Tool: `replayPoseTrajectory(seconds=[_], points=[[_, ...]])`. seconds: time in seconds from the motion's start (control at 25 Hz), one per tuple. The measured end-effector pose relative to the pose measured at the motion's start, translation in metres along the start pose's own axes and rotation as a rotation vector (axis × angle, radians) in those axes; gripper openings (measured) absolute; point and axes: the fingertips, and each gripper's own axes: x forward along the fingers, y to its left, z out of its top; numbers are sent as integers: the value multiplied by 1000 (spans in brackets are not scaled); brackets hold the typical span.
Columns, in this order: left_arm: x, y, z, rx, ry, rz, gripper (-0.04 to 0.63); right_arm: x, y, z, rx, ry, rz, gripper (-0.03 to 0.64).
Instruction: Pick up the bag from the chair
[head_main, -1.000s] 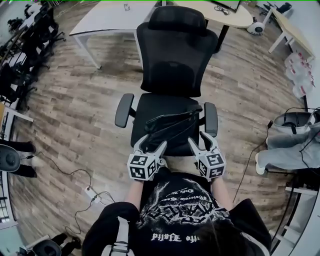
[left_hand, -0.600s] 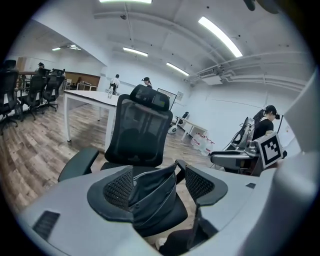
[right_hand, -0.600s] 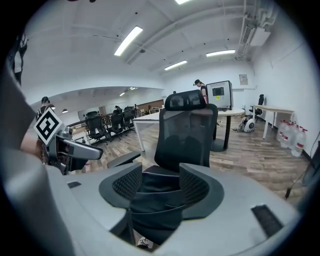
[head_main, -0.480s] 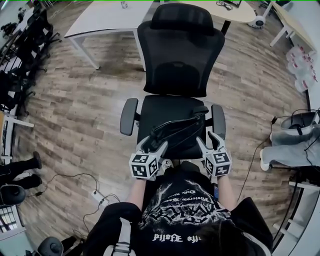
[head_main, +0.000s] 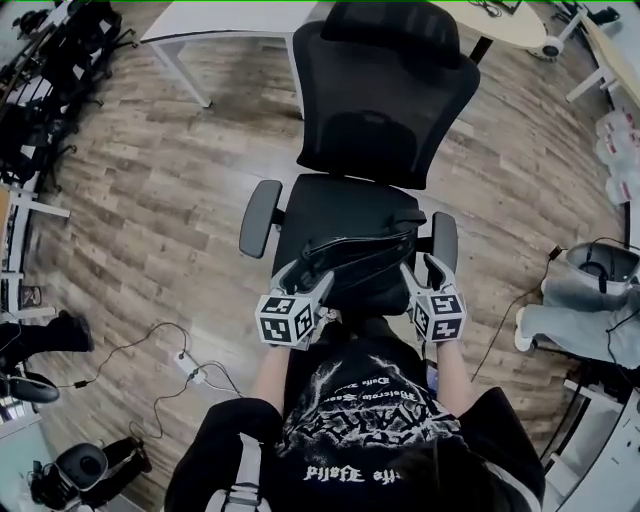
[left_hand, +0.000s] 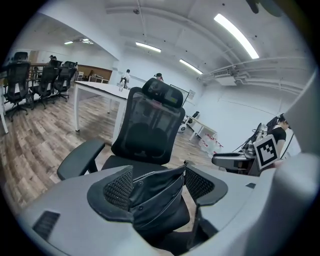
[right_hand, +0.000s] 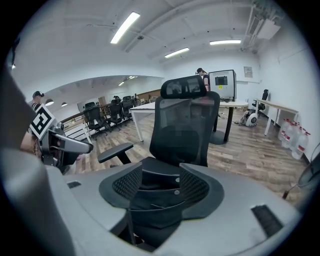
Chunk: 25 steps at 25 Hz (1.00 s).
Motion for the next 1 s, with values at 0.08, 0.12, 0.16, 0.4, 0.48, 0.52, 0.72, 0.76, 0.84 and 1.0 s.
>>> replayPoseTrajectory(seconds=[0.08, 0.12, 0.16, 0.4, 0.48, 0.52, 0.72, 0.76, 0.84, 1.0], points=[[11, 6, -4, -17, 21, 23, 334, 13, -8, 1, -21, 20, 22, 245], [16, 10, -6, -24, 29, 36, 333, 19, -12, 2, -33, 33, 34, 245], [22, 13, -7, -31, 38, 48, 334, 26, -16, 3, -46, 45, 46, 245], [61, 33, -13, -50, 108, 102, 334, 74, -41, -6, -165, 169, 119, 245], [70, 39, -14, -58, 123, 110, 333, 88, -46, -8, -181, 203, 151, 246], [74, 43, -15, -61, 134, 109, 333, 95, -47, -8, -184, 213, 169, 245], [96, 59, -31, -98, 194, 97, 334, 125, -47, -24, -274, 334, 306, 371], [100, 63, -35, -109, 207, 99, 333, 131, -49, -30, -299, 357, 321, 372], [108, 73, -43, -122, 238, 111, 333, 141, -54, -39, -338, 400, 347, 372], [119, 87, -55, -117, 298, 110, 334, 156, -58, -50, -378, 442, 395, 371]])
